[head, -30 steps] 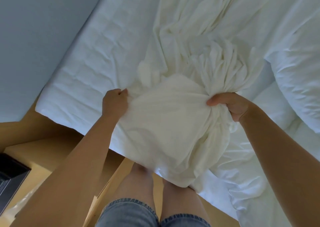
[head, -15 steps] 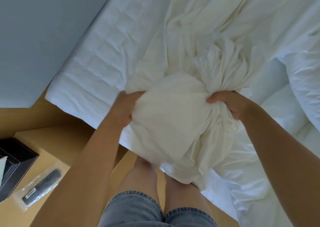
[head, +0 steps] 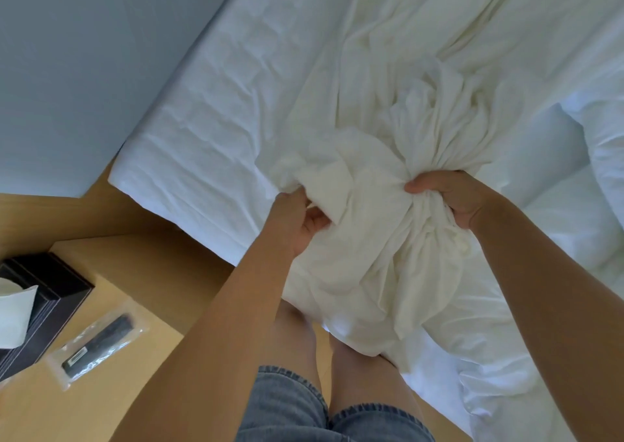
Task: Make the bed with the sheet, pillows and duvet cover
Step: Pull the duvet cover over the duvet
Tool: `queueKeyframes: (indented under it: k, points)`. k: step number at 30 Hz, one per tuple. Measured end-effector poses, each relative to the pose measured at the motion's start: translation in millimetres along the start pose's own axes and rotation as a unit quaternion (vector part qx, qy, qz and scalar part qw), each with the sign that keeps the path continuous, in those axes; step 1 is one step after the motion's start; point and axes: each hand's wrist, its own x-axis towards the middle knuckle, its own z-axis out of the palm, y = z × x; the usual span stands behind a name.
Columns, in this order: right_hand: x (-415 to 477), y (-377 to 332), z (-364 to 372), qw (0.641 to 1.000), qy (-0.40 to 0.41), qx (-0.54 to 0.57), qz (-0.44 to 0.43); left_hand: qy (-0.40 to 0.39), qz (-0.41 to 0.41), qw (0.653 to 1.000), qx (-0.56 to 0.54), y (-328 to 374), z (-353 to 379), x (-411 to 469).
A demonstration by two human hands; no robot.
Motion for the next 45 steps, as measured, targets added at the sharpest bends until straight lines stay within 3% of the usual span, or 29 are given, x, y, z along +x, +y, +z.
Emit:
queueKeyframes:
  k: [3,6,9,15,17,21,24,27,29,30,32,35,37,42,45]
  points:
    - [1,0,2,1.0,-0.001,0.005,-0.006,0.059,0.037,0.965,0.252,-16,10,-1]
    - [-1,-1,2,1.0,-0.007,0.006,-0.017,-0.015,0.057,0.916,0.396,-19,21,-7]
    - [-3,-1,-1,1.0,-0.016,0.009,-0.01,-0.007,0.096,0.917,0.387,-16,23,-10]
    - [-2,4,-3,1.0,-0.009,0.015,-0.017,0.168,0.149,0.923,0.312,15,-24,5]
    - [-2,3,-4,1.0,-0.001,0.02,-0.022,0.228,0.155,0.905,0.325,28,-44,13]
    - [-5,6,-9,0.999,-0.007,0.044,-0.023,0.318,0.161,0.807,0.471,48,-88,24]
    - [-6,6,-9,0.999,-0.01,0.042,-0.027,0.348,0.201,0.718,0.568,46,-79,23]
    - [-4,5,-7,0.999,-0.013,0.04,-0.023,0.303,0.342,0.64,0.617,27,-39,12]
    - [-3,4,-6,0.999,-0.018,0.037,-0.018,0.215,0.409,0.614,0.64,6,-7,0]
    - [-3,4,-6,0.999,-0.023,0.037,-0.017,0.161,0.399,0.615,0.661,-6,7,-3]
    - [-3,4,-7,0.999,-0.028,0.035,-0.019,0.063,0.295,0.645,0.703,-24,31,-3]
    - [-3,6,-11,0.998,-0.043,0.037,-0.03,-0.03,0.153,0.792,0.591,-30,59,3]
    - [-4,7,-14,0.997,-0.057,0.031,-0.034,-0.048,0.127,0.84,0.525,-30,73,5]
    - [-8,7,-21,0.998,-0.062,0.015,-0.008,-0.085,0.111,0.868,0.476,-21,96,3]
    - [-10,5,-21,0.997,-0.067,0.022,-0.022,-0.091,0.175,0.813,0.548,-10,115,6]
